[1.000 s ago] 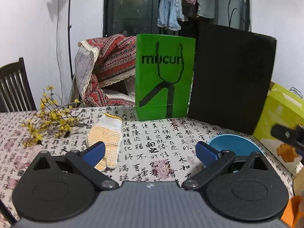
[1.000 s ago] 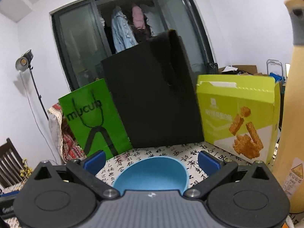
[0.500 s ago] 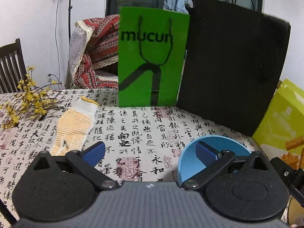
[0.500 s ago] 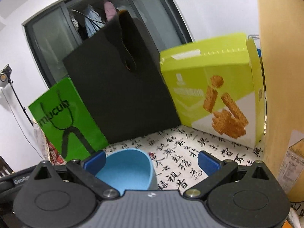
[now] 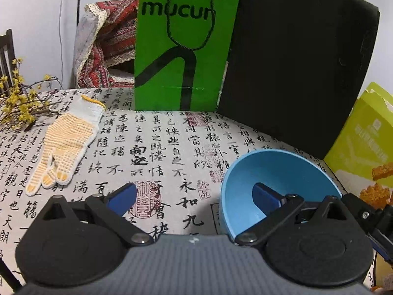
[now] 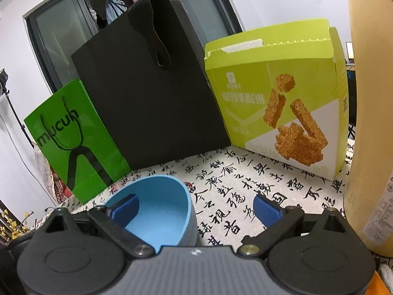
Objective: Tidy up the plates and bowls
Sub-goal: 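Close the left gripper on the bowl rim while the right closes on the opposite rim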
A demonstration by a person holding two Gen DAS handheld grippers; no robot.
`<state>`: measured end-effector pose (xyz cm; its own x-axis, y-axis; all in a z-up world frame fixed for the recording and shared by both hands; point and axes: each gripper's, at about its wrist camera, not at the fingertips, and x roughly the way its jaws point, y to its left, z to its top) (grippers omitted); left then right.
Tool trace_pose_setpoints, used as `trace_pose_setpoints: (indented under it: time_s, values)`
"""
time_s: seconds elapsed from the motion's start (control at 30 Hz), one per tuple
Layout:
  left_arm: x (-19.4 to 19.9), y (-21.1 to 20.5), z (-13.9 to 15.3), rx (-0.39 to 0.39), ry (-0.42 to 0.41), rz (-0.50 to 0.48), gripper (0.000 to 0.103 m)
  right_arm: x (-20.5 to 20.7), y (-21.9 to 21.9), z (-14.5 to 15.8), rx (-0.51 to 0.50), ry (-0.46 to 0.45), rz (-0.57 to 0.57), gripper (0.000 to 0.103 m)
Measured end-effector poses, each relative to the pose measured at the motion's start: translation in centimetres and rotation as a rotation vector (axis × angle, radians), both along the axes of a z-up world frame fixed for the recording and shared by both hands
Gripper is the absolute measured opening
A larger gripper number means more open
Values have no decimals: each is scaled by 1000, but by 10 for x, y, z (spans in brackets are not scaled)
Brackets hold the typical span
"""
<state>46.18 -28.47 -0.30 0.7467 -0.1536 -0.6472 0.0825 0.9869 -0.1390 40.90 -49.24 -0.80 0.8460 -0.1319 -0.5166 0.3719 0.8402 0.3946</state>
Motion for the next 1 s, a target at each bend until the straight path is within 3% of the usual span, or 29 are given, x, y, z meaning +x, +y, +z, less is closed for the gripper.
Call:
trace_pose_setpoints:
  time_s: [0.13,0.3,0.47,0.6,1.0]
  values:
    - [1,-1,-2,-15,-4,-15,100,4,3,-3,-9,20,-14,87]
    - [5,1,-7,-36,13,-23,89,11,5,-9,7,40,14,72]
    - [12,8,-13,-82,60,-28,84,16,11,-13,-19,62,21,67]
    - [13,7,-15,-67,58,-41,76,16,9,-15,18,59,34,55]
    - [6,-2,-15,-14,2,-90,73,20,10,-20,49,102,48,41]
